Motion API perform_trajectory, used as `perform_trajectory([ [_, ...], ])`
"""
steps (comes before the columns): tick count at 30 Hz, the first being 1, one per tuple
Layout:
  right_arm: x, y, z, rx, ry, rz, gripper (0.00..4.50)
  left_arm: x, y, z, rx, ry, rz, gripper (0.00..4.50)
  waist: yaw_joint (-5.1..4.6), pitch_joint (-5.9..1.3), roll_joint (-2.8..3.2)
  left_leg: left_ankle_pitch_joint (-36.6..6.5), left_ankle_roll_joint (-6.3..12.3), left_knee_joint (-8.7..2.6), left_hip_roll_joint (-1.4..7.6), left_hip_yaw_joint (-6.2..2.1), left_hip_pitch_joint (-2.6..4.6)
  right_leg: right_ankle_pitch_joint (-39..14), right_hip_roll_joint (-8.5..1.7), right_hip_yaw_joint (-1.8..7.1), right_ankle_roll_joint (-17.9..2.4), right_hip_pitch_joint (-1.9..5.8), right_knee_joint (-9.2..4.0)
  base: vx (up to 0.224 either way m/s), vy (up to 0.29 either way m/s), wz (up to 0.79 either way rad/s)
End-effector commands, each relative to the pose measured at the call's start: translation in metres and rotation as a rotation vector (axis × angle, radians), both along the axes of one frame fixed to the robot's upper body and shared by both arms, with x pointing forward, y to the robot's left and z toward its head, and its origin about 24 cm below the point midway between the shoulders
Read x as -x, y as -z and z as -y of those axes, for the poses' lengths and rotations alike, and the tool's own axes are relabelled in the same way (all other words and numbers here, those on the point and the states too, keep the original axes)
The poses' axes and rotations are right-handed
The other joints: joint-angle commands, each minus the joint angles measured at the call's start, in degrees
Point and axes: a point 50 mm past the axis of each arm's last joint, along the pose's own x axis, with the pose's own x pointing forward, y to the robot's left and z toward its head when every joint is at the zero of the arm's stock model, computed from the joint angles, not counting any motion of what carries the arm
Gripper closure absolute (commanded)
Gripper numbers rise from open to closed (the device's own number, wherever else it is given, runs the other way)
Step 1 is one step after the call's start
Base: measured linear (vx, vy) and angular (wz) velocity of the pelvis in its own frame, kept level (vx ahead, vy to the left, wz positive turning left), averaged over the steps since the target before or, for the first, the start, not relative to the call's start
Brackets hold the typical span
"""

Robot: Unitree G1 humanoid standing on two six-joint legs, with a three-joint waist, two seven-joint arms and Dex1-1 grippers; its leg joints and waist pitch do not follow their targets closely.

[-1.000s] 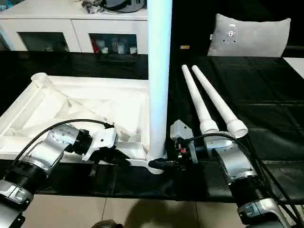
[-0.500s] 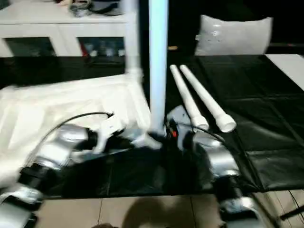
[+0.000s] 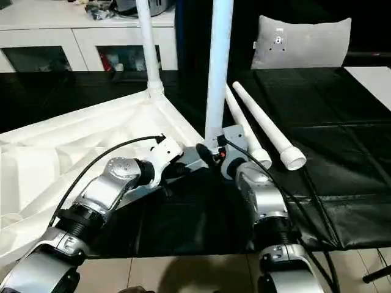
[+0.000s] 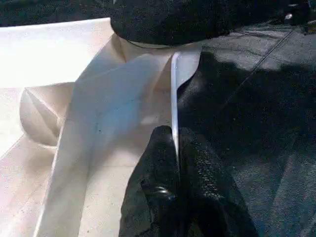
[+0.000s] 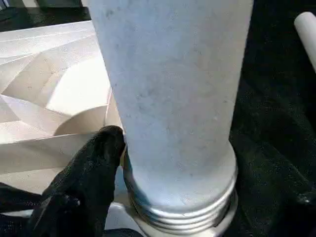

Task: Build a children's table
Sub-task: Rotate table base

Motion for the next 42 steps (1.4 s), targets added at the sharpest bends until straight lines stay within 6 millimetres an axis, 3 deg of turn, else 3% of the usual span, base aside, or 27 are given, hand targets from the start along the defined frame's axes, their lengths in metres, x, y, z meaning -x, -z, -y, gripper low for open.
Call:
perform_trajectory([
  [1, 0.009, 0.008, -0.019, -0.021, -0.066, -0.032, 0.69, -0.008, -0.027, 0.013, 0.055, 0.047, 0.148, 4.50, 0.20, -4.02, -0.68, -10.10, 4.23, -3.77, 3.85, -1.80, 0.67, -20.41, -6.45, 3.84, -6.37, 2.70, -4.96, 0.000, 0.000, 0.00],
  [3, 0.010, 0.007, -0.015, -0.016, -0.059, -0.022, 0.50, -0.009, -0.027, 0.012, 0.053, 0.061, 0.158, 4.50, 0.21, -4.01, -0.65, -11.16, 3.83, -3.84, 3.89, -1.83, 0.85, -21.62, -6.48, 3.81, -6.07, 2.66, -5.10, 0.000, 0.000, 0.00],
  [7, 0.018, 0.001, 0.003, 0.001, -0.004, 0.028, 0.23, -0.019, -0.028, 0.006, 0.019, 0.088, 0.209, 4.50, 0.59, -3.87, -0.94, -12.41, 3.46, -3.98, 3.63, -1.74, 1.22, -25.31, -6.35, 3.86, -3.24, 2.36, -5.74, 0.000, 0.000, 0.00],
  [8, 0.020, -0.001, 0.008, 0.000, 0.019, 0.045, 0.06, -0.021, -0.029, 0.006, 0.009, 0.103, 0.227, 4.50, 0.56, -3.85, -1.02, -12.40, 3.32, -4.05, 3.61, -1.88, 0.98, -25.86, -6.51, 3.75, -2.89, 2.61, -5.71, 0.000, 0.000, 0.00],
  [12, 0.025, -0.005, 0.025, 0.013, 0.089, 0.070, 0.06, -0.029, -0.033, 0.009, -0.008, 0.136, 0.278, 4.50, 0.88, -3.96, -0.93, -11.27, 3.75, -4.01, 3.48, -1.85, 0.93, -24.92, -6.30, 3.74, -2.07, 2.38, -5.99, 0.000, 0.000, 0.00],
  [14, 0.027, -0.006, 0.028, 0.008, 0.106, 0.070, 0.06, -0.032, -0.035, 0.010, -0.013, 0.128, 0.293, 4.50, 1.07, -4.26, -0.90, -10.09, 3.88, -3.99, 3.81, -2.00, 0.66, -21.12, -6.60, 3.91, -3.19, 2.73, -5.22, 0.000, 0.000, 0.00],
  [16, 0.029, -0.008, 0.029, 0.006, 0.102, 0.075, 0.06, -0.036, -0.038, 0.016, 0.029, 0.115, 0.295, 4.50, 1.09, -4.35, -0.76, -9.18, 4.46, -3.78, 3.63, -1.83, 0.65, -19.48, -6.46, 3.94, -3.68, 2.59, -5.18, 0.000, 0.000, 0.00],
  [17, 0.031, -0.008, 0.027, 0.007, 0.103, 0.075, 0.06, -0.036, -0.040, 0.019, 0.065, 0.118, 0.289, 4.50, 1.27, -4.59, -0.95, -7.61, 4.96, -3.63, 3.61, -1.83, 0.34, -16.74, -6.58, 4.01, -4.65, 2.90, -4.65, 0.000, 0.000, 0.00],
  [19, 0.032, -0.008, 0.025, 0.008, 0.109, 0.076, 0.00, -0.035, -0.042, 0.021, 0.103, 0.135, 0.277, 4.06, 1.74, -5.19, -0.98, -3.13, 6.57, -3.21, 3.85, -1.86, -0.02, -9.27, -6.63, 4.11, -7.06, 2.96, -3.35, 0.000, 0.000, 0.00],
  [20, 0.032, -0.008, 0.025, 0.010, 0.113, 0.077, 0.00, -0.035, -0.043, 0.022, 0.117, 0.141, 0.277, 4.06, 1.83, -5.21, -1.00, -2.42, 7.14, -3.03, 3.73, -1.74, -0.12, -8.00, -6.64, 4.11, -7.44, 2.79, -3.28, 0.000, 0.000, 0.00],
  [21, 0.032, -0.008, 0.024, 0.009, 0.115, 0.080, 0.00, -0.035, -0.044, 0.023, 0.143, 0.130, 0.270, 4.06, 2.05, -5.06, -1.29, -2.69, 7.86, -2.97, 3.70, -1.60, -0.21, -7.70, -6.73, 4.06, -8.12, 2.71, -3.37, 0.000, 0.000, 0.00],
  [22, 0.033, -0.009, 0.023, 0.009, 0.119, 0.083, 0.00, -0.036, -0.044, 0.023, 0.168, 0.116, 0.261, 3.90, 2.43, -5.13, -0.93, -3.22, 7.66, -2.99, 3.97, -1.61, 0.02, -8.26, -6.94, 4.02, -8.90, 2.65, -3.34, 0.000, 0.000, 0.00],
  [25, 0.033, -0.010, 0.020, 0.015, 0.123, 0.081, 0.00, -0.035, -0.043, 0.019, 0.179, 0.091, 0.280, 3.66, 2.42, -4.66, -1.33, -5.29, 7.13, -3.36, 4.36, -1.79, -0.06, -11.35, -6.86, 3.92, -8.35, 2.66, -3.45, 0.000, 0.000, 0.00],
  [29, 0.033, -0.018, 0.011, -0.019, 0.026, 0.105, 0.00, -0.032, -0.040, -0.001, 0.188, 0.059, 0.245, 3.60, 1.70, -4.31, -1.39, -8.28, 5.64, -3.53, 3.94, -1.64, -0.04, -17.79, -7.03, 3.95, -6.48, 2.93, -4.21, 0.000, 0.000, 0.00],
  [34, 0.032, -0.027, 0.009, -0.019, -0.109, 0.111, 0.00, -0.022, -0.040, -0.037, 0.152, 0.042, 0.213, 3.60, 0.76, -4.12, -0.91, -9.45, 4.57, -3.72, 4.28, -1.72, 0.42, -20.32, -6.50, 3.99, -5.25, 2.33, -4.42, 0.000, 0.000, 0.00],
  [35, 0.031, -0.028, 0.009, -0.008, -0.154, 0.102, 0.00, -0.018, -0.041, -0.049, 0.132, 0.040, 0.204, 3.60, 0.69, -4.13, -0.82, -9.63, 4.51, -3.75, 4.33, -1.75, 0.45, -20.43, -6.53, 4.02, -5.34, 2.25, -4.50, 0.000, 0.000, 0.00],
  [36, 0.031, -0.028, 0.009, -0.008, -0.154, 0.102, 0.00, -0.018, -0.041, -0.049, 0.132, 0.040, 0.204, 3.60, 0.69, -4.11, -1.17, -9.44, 4.29, -3.79, 4.40, -1.76, 0.32, -19.94, -6.60, 4.12, -5.79, 2.33, -4.19, 0.000, 0.000, 0.00],
  [37, 0.028, -0.029, 0.010, 0.034, -0.231, 0.085, 0.00, -0.010, -0.046, -0.069, 0.104, 0.035, 0.187, 3.60, 0.74, -4.25, -1.31, -9.21, 3.70, -3.76, 4.55, -1.78, 0.51, -18.99, -6.70, 4.16, -6.47, 2.33, -3.74, 0.000, 0.000, 0.00],
  [39, 0.021, -0.029, 0.013, 0.083, -0.282, 0.069, 0.00, -0.004, -0.053, -0.085, 0.069, 0.025, 0.175, 3.60, 0.71, -4.22, -1.04, -8.87, 3.39, -3.62, 4.41, -1.66, 0.65, -18.27, -6.60, 4.27, -7.21, 2.07, -3.46, 0.000, 0.000, 0.00],
  [40, 0.016, -0.030, 0.015, 0.112, -0.292, 0.064, 0.00, -0.002, -0.055, -0.090, 0.053, 0.023, 0.170, 3.60, 0.53, -3.93, -1.53, -8.36, 3.70, -3.70, 4.17, -1.40, 0.32, -18.48, -6.31, 4.32, -7.13, 2.15, -3.86, 0.000, 0.000, 0.00],
  [42, 0.005, -0.032, 0.020, 0.171, -0.307, 0.058, 0.00, 0.001, -0.059, -0.100, 0.016, 0.012, 0.162, 3.60, 0.57, -4.01, -1.29, -8.05, 3.29, -3.55, 4.04, -1.44, 0.44, -18.05, -6.29, 4.26, -8.22, 2.07, -3.49, 0.000, 0.000, 0.00],
])
